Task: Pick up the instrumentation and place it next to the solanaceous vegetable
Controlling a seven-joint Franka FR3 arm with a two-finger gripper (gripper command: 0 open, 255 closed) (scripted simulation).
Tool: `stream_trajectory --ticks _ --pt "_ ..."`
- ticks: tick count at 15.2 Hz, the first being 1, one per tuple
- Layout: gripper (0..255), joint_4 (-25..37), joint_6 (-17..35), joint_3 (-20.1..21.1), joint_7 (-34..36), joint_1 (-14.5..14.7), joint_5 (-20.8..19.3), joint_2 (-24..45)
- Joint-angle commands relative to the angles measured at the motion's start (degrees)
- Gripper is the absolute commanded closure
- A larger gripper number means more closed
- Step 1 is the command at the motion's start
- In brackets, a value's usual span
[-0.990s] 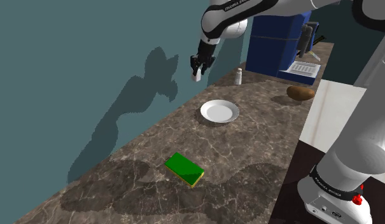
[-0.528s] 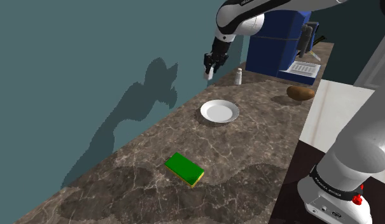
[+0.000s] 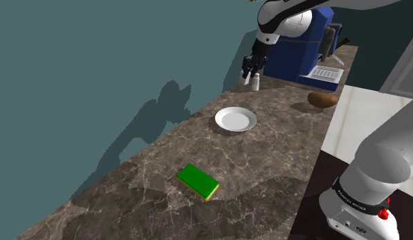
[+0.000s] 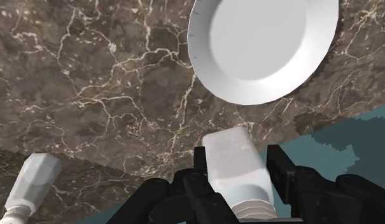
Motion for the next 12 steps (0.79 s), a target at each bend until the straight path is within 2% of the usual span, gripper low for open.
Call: stream_trajectory --ticks 1,12 --pt "255 -1.1 -1.3 -1.6 -2.6 -1.1 0.0 -1.8" --pt "255 -5.5 -6.3 -11.6 -17.0 -7.4 -1.6 -7.9"
